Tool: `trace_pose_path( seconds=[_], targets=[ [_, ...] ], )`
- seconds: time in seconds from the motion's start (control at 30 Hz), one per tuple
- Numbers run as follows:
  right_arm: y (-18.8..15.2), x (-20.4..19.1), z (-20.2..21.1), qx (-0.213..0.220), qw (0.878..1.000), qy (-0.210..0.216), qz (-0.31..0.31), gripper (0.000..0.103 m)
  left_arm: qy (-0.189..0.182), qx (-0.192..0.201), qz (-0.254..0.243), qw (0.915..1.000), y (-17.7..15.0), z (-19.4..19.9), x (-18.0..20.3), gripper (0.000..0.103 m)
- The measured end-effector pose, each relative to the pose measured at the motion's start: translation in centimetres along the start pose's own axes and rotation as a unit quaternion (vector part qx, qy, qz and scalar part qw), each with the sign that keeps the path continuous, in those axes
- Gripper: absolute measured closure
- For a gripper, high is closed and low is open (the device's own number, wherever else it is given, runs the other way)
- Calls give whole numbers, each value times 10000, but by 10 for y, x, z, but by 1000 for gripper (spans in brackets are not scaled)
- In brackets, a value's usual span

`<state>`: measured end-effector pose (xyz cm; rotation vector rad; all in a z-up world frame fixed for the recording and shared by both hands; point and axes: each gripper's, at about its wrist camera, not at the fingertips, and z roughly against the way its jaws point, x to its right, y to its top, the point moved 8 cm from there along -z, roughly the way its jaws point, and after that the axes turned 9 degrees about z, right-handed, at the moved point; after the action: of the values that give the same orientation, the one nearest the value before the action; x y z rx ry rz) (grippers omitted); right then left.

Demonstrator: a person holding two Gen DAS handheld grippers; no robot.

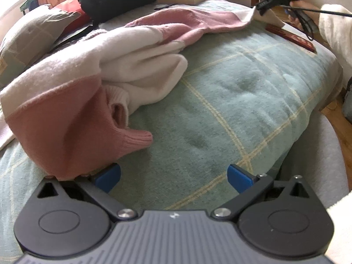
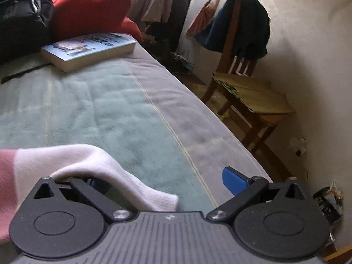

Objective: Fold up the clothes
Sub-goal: 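Pull the white garment edge taut and lay it flat with the right tool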

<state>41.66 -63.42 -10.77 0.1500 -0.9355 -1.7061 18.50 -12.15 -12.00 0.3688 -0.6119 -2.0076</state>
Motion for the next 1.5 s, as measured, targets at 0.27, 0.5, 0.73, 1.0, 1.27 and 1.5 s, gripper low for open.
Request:
trace_pose_path(
  seconds=[0.27, 0.5, 0.73, 1.0, 1.27, 1.5],
  targets=[
    [6, 50, 8, 77, 9919, -946, -841, 0, 16, -26, 88, 10000, -4, -1, -2, 1],
    [10, 13, 41, 182, 9965, 312, -753, 0, -67, -11, 4, 10000, -2, -3, 4, 1],
    [34, -132, 104, 334, 9740, 2184, 496, 0, -76, 10, 3, 10000, -5, 2, 6, 1],
    [-7, -242, 98, -253, 9627, 2555, 859, 0, -1, 156, 130, 9998, -4, 14, -5, 1],
    [-40, -230, 131, -169, 9470, 3020, 1084, 0, -96, 166, 180, 9997, -4, 10, -5, 1],
    [-5, -220, 158, 99, 9403, 3302, 815, 0, -151, 213, 148, 9995, -3, 12, -4, 1]
  ],
)
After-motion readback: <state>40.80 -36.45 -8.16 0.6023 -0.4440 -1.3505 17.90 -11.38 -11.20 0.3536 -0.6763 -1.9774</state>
